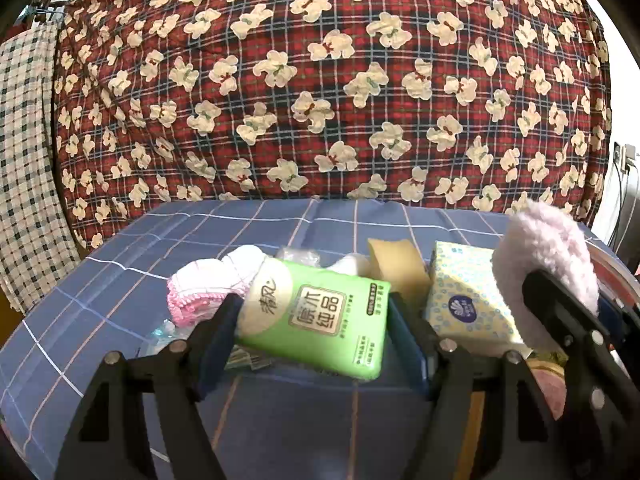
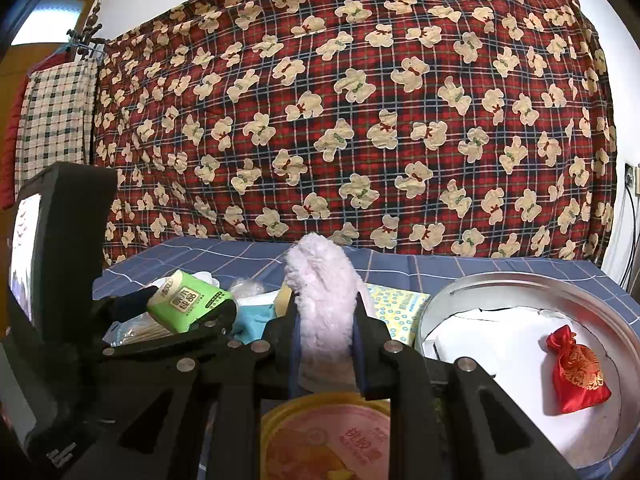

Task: Organize soft objects
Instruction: 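Lift the pink puff with the right gripper while the left gripper holds the green pack, then carry the green pack and pink puff over the round tin with both grippers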

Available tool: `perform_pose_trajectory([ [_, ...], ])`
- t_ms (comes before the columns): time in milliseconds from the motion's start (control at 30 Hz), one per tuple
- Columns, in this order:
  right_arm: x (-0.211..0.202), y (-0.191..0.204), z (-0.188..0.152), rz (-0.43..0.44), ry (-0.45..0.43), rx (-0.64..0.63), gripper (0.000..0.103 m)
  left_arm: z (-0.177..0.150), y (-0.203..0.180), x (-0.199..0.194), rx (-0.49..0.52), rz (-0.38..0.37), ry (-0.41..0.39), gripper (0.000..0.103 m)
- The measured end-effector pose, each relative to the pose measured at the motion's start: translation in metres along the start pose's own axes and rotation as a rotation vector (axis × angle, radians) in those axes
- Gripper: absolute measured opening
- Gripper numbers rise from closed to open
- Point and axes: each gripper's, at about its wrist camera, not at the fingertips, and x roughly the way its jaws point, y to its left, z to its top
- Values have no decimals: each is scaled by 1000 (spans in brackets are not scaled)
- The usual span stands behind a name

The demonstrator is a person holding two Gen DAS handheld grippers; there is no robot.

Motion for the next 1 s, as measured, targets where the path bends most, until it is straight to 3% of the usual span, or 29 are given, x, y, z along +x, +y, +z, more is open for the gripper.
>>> perform_pose_trajectory([
  [633,-1,-2,0,42,0,8,24,3,0,5,13,-9,20,72],
  [1000,-8,-14,21,47,-28,6,24,27,-10,-10,53,-41,-3,72],
])
